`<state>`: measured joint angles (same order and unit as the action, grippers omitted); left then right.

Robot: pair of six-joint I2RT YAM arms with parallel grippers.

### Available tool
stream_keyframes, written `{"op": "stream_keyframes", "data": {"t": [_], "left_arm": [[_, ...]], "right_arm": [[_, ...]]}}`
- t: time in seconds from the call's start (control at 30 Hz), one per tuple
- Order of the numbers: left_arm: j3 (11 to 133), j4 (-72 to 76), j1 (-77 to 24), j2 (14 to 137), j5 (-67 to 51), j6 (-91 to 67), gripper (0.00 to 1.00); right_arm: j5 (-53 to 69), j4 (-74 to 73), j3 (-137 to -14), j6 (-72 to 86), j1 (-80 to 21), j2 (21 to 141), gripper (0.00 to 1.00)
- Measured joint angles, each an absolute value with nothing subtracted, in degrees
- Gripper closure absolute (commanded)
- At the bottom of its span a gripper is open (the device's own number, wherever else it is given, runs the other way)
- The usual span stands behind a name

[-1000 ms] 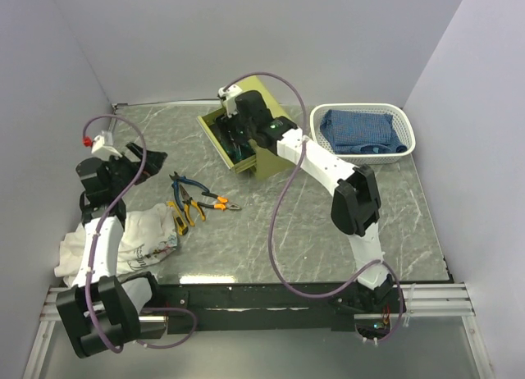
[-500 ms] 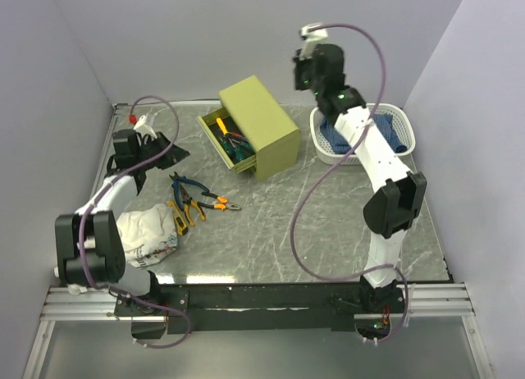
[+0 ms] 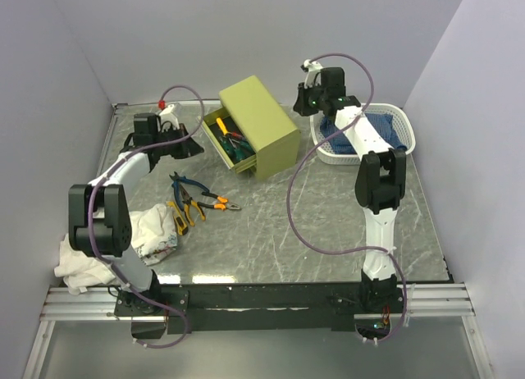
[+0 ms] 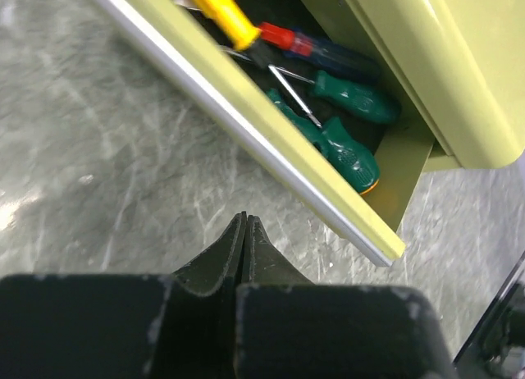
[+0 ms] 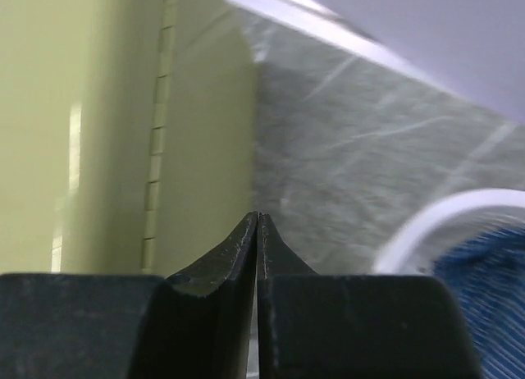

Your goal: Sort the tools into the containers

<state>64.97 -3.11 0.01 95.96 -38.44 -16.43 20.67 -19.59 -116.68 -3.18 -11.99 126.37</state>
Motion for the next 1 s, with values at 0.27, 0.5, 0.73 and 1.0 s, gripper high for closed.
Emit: {"op": "stream_keyframes", "data": {"t": [0.27, 0.5, 0.73, 1.0], "left_arm": [[68.4, -4.6, -3.2, 101.0, -39.4, -11.4, 0.99], [73.3, -5.0, -4.6, 106.1, -39.4, -8.6, 0.99], [78.6, -4.9, -7.8, 110.2, -39.4, -8.5, 0.99], [81.5, 0.3, -11.8, 114.8, -40.7, -14.1, 0.99]], "right_arm": [[36.6, -18.2, -116.7, -2.1, -11.5, 127.5, 0.89], [43.7, -17.1, -116.6, -1.0, -10.3, 131.2, 0.88], [45.2, -17.5, -115.8, -1.3, -10.0, 131.7, 0.88], [45.1, -16.8, -113.1, -1.8, -9.9, 131.7, 0.87]]}}
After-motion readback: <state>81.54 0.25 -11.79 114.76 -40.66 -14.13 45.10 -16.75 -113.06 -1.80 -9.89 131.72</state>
